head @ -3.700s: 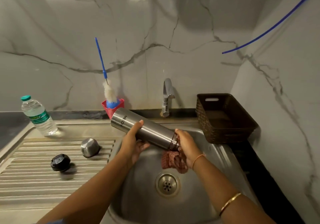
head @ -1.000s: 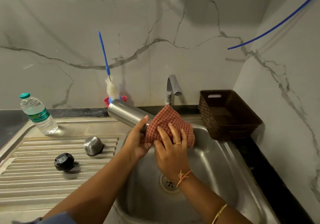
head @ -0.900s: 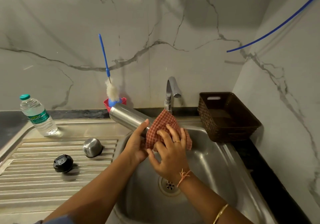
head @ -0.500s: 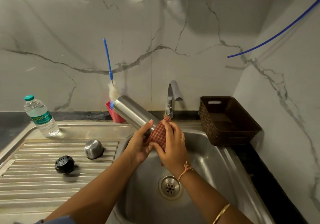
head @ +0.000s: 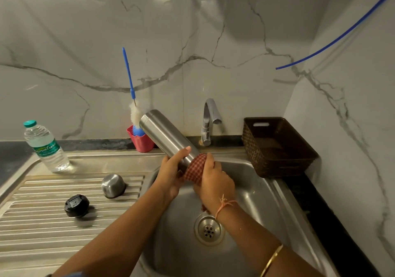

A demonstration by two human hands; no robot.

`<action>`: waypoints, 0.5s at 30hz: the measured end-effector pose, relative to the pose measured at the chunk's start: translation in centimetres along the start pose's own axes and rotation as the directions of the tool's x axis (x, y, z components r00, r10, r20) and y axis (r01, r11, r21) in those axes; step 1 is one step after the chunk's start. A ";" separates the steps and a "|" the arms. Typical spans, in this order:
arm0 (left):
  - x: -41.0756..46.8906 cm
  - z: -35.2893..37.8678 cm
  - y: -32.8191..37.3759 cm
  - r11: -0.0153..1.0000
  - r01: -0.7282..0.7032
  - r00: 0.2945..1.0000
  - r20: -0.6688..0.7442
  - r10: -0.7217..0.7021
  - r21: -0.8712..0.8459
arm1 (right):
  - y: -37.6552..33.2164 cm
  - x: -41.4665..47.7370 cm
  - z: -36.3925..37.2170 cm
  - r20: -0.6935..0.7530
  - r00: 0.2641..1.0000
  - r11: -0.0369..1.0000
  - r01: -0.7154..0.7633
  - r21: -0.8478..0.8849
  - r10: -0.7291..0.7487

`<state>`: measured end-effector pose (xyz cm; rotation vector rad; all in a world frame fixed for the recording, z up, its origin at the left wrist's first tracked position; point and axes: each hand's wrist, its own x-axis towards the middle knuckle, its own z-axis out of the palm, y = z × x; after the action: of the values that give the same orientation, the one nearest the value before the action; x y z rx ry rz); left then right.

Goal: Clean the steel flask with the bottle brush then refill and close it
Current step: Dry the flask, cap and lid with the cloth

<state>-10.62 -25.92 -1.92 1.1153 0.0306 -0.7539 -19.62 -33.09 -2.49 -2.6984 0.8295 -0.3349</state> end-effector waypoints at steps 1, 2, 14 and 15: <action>0.0 -0.2 -0.1 1.000 0.003 1.000 0.004 -0.003 -0.006 | 0.3 0.3 -0.2 0.056 0.998 0.994 -0.024 0.110 0.018; -0.1 -0.6 -0.1 1.000 0.007 1.000 0.016 -0.007 -0.024 | 0.6 0.8 -0.7 0.161 0.987 0.959 -0.071 0.274 0.027; -0.4 -1.1 0.8 0.962 0.272 0.961 -0.056 -0.271 0.021 | 0.8 -0.4 0.9 -0.009 0.996 0.996 0.084 0.037 -0.084; -0.4 -1.0 0.5 0.966 0.258 0.963 -0.087 -0.256 0.005 | 0.9 -0.6 1.4 -0.049 0.992 0.993 0.115 -0.036 -0.117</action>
<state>-10.28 -24.77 -1.80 1.1718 0.2464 -0.9386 -20.17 -33.16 -4.24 -2.7862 0.6987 -0.4214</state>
